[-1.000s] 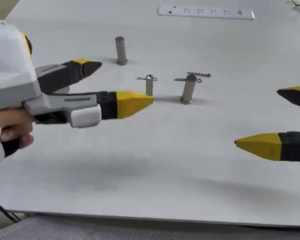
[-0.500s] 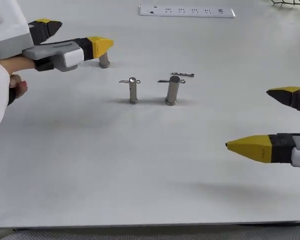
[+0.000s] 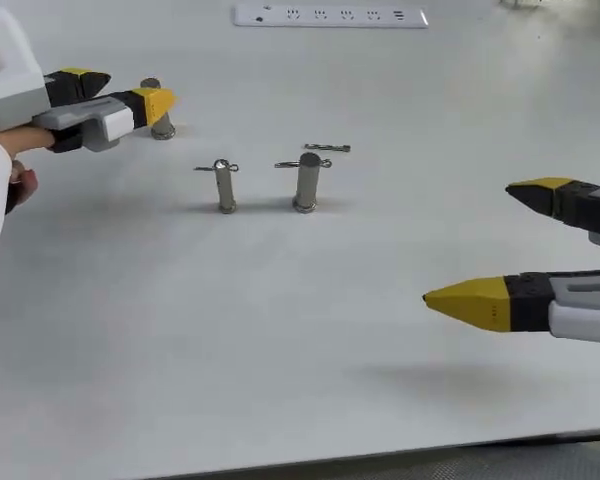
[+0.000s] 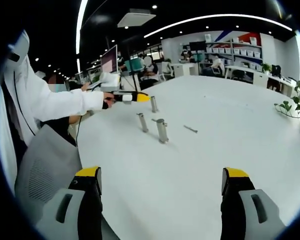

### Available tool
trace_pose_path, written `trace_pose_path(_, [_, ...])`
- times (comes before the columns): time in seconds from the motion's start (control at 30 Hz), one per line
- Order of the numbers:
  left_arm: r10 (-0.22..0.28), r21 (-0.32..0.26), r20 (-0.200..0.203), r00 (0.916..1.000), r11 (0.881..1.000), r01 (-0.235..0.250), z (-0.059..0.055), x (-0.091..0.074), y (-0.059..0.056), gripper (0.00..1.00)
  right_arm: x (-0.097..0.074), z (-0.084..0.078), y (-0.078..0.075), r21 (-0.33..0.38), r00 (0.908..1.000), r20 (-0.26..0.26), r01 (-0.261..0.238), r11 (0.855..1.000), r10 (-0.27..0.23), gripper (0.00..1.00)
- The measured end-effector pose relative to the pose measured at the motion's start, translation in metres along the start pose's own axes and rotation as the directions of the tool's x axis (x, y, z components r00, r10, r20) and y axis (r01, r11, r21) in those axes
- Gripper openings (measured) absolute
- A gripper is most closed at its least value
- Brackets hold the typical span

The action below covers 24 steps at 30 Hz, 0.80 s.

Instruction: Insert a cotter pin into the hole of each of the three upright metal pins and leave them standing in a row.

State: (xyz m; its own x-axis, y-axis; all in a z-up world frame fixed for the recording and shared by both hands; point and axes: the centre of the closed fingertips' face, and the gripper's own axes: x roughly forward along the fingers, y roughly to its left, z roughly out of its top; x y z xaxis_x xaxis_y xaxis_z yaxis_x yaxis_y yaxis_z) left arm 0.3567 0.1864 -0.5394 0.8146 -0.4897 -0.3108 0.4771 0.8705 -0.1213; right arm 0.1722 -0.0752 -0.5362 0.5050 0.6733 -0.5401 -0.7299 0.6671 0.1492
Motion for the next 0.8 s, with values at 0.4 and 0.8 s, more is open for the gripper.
trace_pose_path(0.4, [-0.021, 0.024, -0.071, 0.9973, 0.999, 0.022, -0.019, 0.021, -0.002, 0.29, 0.006, -0.007, 0.006, 0.030, 0.9998, -0.009, -0.017, 0.999, 0.017, 0.98])
trace_pose_path(0.8, [-0.027, 0.131, -0.127, 0.9916, 0.990, 0.044, -0.018, 0.032, -0.004, 0.12, 0.008, -0.010, 0.010, 0.058, 0.9996, -0.022, -0.016, 0.998, 0.017, 0.98])
